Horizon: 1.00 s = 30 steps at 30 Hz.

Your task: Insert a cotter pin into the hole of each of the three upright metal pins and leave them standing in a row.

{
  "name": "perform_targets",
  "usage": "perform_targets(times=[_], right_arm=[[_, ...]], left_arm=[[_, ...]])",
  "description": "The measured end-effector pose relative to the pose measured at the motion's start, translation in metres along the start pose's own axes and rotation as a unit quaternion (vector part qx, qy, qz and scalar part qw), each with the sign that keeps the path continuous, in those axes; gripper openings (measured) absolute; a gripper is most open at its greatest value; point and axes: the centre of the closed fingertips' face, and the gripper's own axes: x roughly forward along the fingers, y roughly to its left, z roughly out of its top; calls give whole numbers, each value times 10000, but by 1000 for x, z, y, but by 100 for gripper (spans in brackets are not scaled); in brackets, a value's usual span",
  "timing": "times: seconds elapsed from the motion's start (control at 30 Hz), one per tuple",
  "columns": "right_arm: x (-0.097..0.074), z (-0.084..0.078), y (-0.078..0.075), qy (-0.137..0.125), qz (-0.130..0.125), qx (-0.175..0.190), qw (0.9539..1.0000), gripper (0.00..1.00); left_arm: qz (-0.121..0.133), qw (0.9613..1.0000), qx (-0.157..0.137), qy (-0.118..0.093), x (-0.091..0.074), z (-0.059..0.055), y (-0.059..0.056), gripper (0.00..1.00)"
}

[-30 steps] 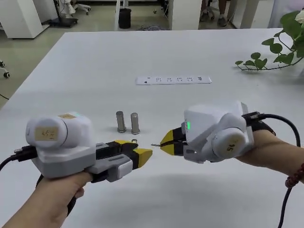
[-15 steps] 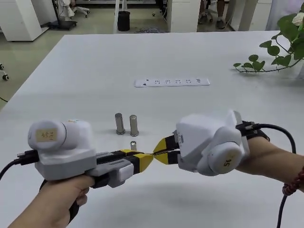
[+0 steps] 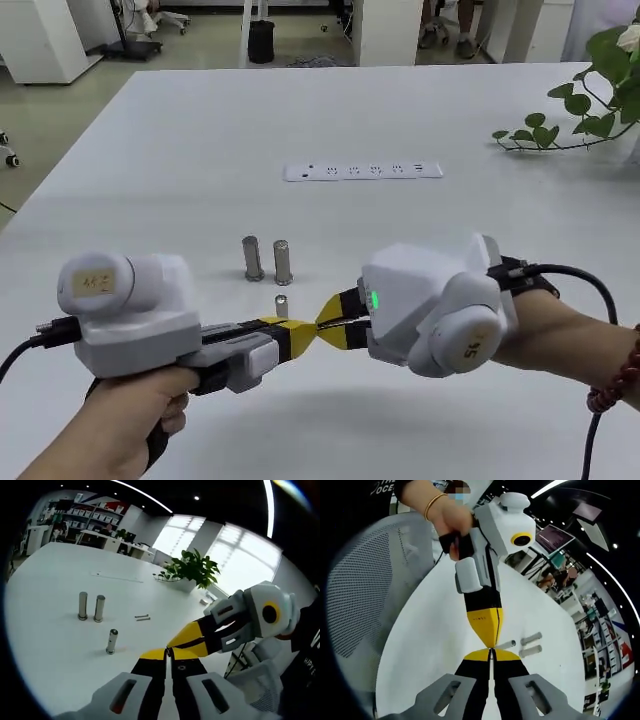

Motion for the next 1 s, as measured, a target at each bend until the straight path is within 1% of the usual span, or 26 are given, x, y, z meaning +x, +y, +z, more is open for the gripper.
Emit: perform_targets(times=[0.03, 0.2, 0.27, 0.3, 0.4, 0.5, 0.6, 0.67, 0.83, 0.97, 1.0], right_arm=[[0, 0, 0, -12, 1, 14, 10000, 0], [1, 0, -1, -36, 5, 71, 10000, 0], [1, 0, -3, -52, -27, 225, 9997, 0], [0, 0, -3, -63, -21, 219, 9997, 0], [0, 0, -4, -109, -35, 340, 9994, 0], [0, 0, -4, -105, -61, 370, 9992, 0], [0, -1, -6, -84, -106, 478, 9988, 0], [1, -2, -6, -79, -122, 546, 9984, 0], [3, -2, -7, -132, -106, 805, 9966, 0], [3, -2, -9, -162, -121, 893, 9958, 0], [3, -2, -9, -155, -119, 973, 9951, 0]], left_arm=[[-11, 10000, 54, -8, 0, 0, 0, 0], [-45, 9999, 111, -15, 0, 0, 0, 0], [-58, 9994, 327, -84, 0, 2, -1, 0], [-70, 9993, 360, -94, 0, 2, -2, 0], [-96, 9991, 393, -116, 0, 3, -2, 0], [-105, 9991, 396, -128, 1, 4, -1, 0], [-121, 9988, 441, -147, 2, 5, -1, 0], [-137, 9982, 548, -177, 2, 6, 0, 0], [-151, 9979, 606, -179, 1, 6, 1, 0], [-152, 9978, 601, -236, 1, 7, 2, 0], [-151, 9978, 597, -246, 0, 7, 2, 0]])
